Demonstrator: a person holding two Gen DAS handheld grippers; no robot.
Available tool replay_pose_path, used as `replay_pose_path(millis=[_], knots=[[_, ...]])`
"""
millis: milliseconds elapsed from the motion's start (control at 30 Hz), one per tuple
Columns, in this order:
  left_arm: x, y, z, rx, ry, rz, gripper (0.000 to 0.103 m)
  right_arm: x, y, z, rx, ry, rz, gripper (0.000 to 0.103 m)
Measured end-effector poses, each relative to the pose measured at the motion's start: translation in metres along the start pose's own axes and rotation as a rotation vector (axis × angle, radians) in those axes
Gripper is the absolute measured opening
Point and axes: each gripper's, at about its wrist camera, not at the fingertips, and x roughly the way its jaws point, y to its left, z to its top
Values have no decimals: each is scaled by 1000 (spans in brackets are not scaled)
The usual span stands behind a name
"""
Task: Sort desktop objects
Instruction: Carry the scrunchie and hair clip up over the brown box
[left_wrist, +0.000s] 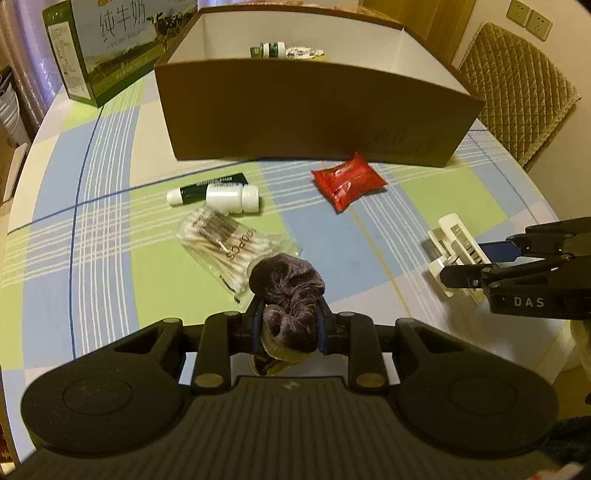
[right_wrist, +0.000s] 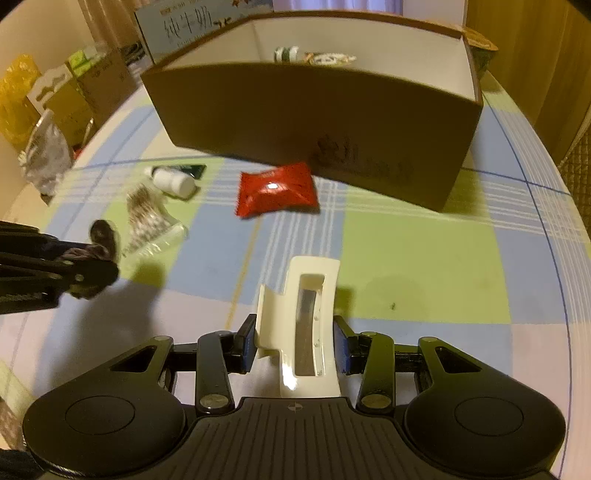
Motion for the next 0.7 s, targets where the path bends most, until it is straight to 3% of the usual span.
replay_pose_path(millis=[400, 700], knots=[[-27, -4, 40, 26, -112, -27, 23, -30, 1, 38, 10, -78, 46, 38], [-46, 7, 112, 51, -248, -24, 23, -60, -9, 105, -21, -238, 61, 38]])
